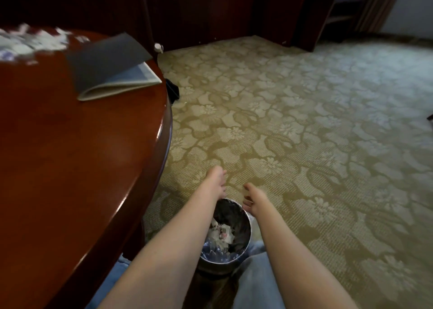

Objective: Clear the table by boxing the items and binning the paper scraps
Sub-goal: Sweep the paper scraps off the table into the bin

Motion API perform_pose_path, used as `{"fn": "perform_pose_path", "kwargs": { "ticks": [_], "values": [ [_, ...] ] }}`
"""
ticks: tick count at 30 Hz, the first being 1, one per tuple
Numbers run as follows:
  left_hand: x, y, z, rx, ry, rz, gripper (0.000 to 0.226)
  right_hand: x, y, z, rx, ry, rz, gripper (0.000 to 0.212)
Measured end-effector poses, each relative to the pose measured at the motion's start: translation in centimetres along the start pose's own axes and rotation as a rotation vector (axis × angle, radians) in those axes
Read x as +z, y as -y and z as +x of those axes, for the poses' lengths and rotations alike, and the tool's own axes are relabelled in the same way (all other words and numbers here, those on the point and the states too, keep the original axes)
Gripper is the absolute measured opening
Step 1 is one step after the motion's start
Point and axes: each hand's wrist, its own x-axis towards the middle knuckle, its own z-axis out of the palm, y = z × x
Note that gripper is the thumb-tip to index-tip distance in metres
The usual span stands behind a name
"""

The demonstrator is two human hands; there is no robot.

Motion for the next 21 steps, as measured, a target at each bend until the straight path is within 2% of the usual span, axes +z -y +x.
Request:
{"fn": "perform_pose_path", "kwargs": {
  "ticks": [12, 21],
  "values": [
    [1.2, -9.7, -12.0, 0.263, 0.175, 0.048, 0.044, 1.5, 10.6, -11.0, -0.276, 0.063, 0.058, 0.036],
    [-4.2, -16.6, -19.5, 0.487, 0.128, 0.068, 0.044, 6.8, 17.5, -18.6, -0.49, 0.13, 0.038, 0.034]
  ]
}}
